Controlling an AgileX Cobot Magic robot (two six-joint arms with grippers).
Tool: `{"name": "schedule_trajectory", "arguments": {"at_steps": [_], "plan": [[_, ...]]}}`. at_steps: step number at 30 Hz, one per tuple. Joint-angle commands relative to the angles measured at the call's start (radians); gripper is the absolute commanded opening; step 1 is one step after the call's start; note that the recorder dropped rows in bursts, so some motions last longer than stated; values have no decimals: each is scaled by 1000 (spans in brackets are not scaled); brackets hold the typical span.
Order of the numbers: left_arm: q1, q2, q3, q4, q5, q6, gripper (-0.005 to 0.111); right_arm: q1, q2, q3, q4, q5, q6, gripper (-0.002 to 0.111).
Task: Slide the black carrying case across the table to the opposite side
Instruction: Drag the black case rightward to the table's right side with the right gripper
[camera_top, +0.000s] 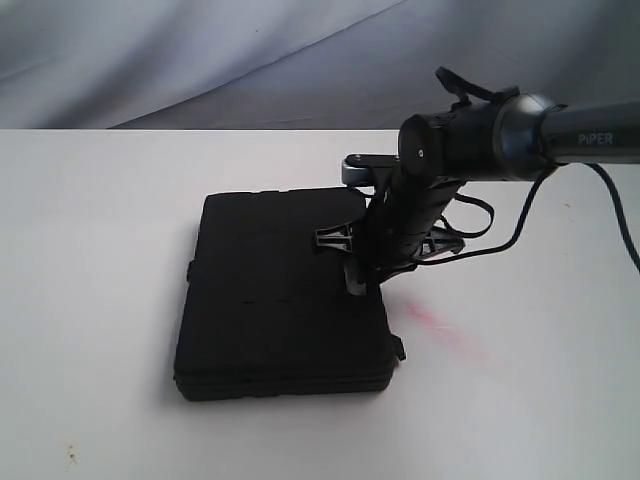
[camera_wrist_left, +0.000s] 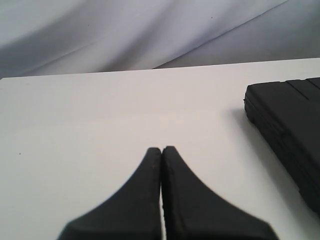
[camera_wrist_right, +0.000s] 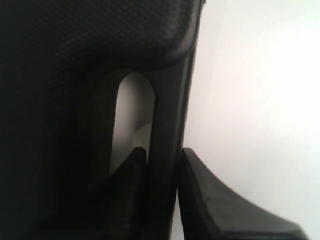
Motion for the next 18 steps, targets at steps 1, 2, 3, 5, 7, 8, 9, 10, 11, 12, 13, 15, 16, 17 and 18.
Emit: {"name": "schedule_trajectory", "arguments": {"at_steps": [1, 2, 3, 5, 7, 8, 9, 10, 11, 12, 13, 15, 16, 17, 18], "plan": [[2, -4, 5, 2, -6, -7, 0, 1, -17, -2, -131, 47, 50, 0], [2, -4, 5, 2, -6, -7, 0, 1, -25, -2, -152, 49, 67, 0], [2, -4, 5, 2, -6, -7, 0, 1, -34, -2, -168, 56, 78, 0], [2, -4, 5, 2, -6, -7, 0, -3, -56, -2, -226, 84, 109, 0], [2, -4, 5, 2, -6, -7, 0, -3, -65, -2, -287, 114, 130, 0], [2, -4, 5, 2, -6, -7, 0, -3, -65, -2, -312, 135, 145, 0], [2, -4, 5, 2, -6, -7, 0, -3, -65, 3, -324, 137, 151, 0], [2, -4, 5, 2, -6, -7, 0, -9, -65, 11, -338, 137, 172, 0], [2, -4, 5, 2, -6, -7, 0, -14, -65, 16, -331, 137, 172, 0], [2, -4, 5, 2, -6, -7, 0, -30, -65, 35, -327, 131, 172, 0], [2, -4, 5, 2, -6, -7, 0, -51, -65, 58, -324, 128, 172, 0], [2, -4, 5, 2, -6, -7, 0, -86, -70, 99, -324, 117, 175, 0], [2, -4, 5, 2, -6, -7, 0, -99, -80, 123, -324, 95, 178, 0], [2, -4, 5, 2, -6, -7, 0, -114, -105, 158, -324, 55, 179, 0], [2, -4, 5, 2, -6, -7, 0, -126, -124, 186, -324, 27, 179, 0]]}}
